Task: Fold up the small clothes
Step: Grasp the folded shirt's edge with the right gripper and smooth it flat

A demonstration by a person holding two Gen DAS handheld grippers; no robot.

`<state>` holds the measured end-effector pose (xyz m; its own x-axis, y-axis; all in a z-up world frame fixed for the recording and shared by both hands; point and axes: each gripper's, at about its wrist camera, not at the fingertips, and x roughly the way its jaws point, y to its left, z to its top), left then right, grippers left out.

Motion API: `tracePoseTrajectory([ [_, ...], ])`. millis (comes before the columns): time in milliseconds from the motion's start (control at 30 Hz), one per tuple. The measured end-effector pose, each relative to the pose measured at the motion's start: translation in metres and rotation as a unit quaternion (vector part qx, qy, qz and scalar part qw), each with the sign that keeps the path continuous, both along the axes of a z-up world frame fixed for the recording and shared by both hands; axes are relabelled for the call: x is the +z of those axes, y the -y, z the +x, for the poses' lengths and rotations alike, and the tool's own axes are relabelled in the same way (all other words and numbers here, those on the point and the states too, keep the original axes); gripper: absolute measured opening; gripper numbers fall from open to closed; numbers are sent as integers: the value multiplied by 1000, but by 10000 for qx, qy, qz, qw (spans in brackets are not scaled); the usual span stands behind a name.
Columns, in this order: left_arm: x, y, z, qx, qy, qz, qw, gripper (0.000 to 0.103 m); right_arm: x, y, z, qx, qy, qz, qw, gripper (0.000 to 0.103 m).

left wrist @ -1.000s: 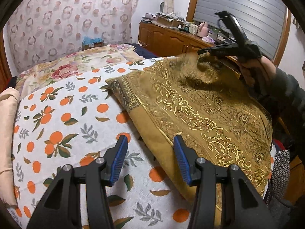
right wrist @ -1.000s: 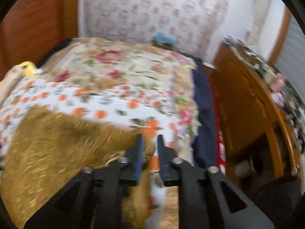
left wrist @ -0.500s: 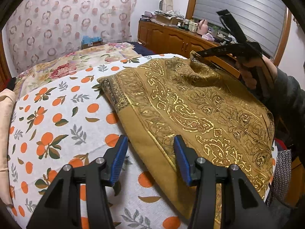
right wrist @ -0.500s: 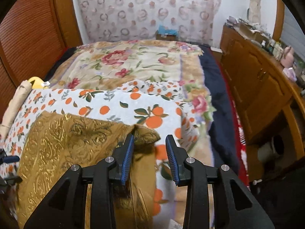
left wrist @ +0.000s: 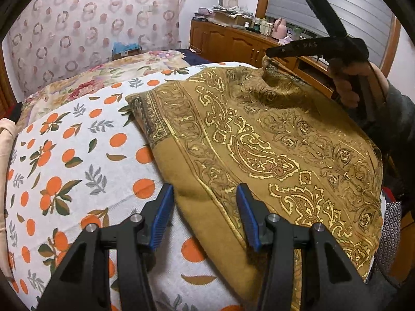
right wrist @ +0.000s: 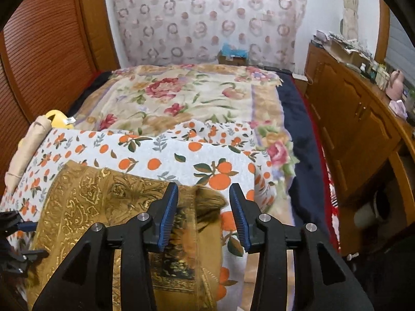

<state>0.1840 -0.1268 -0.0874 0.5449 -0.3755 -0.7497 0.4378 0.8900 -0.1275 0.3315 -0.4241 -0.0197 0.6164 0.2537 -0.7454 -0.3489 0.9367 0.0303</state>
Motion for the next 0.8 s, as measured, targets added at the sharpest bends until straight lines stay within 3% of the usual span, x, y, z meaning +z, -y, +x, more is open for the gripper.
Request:
tracePoseTrajectory([
  [100, -2, 0, 0, -13, -2, -20, 10000, 49, 4, 3, -1, -83, 137, 82, 9998, 41],
  [300, -4, 5, 0, -27, 62, 72, 10000, 51, -15, -10, 3, 173, -264, -47, 9995, 41],
  [400, -5, 8, 1, -27, 74, 116, 9999, 53, -27, -17, 3, 314, -410, -299, 9982, 8],
  [433, -5, 7, 1, -26, 73, 113, 9999, 54, -26, -18, 1, 412, -337, -332, 9980, 5],
  [600, -6, 8, 1, -23, 76, 123, 9999, 54, -9, 3, -5, -13, 176, -360, 9992, 0],
  [800, -6, 7, 2, -17, 73, 117, 9999, 56, -14, 15, -3, -256, 111, -520, 9983, 0],
])
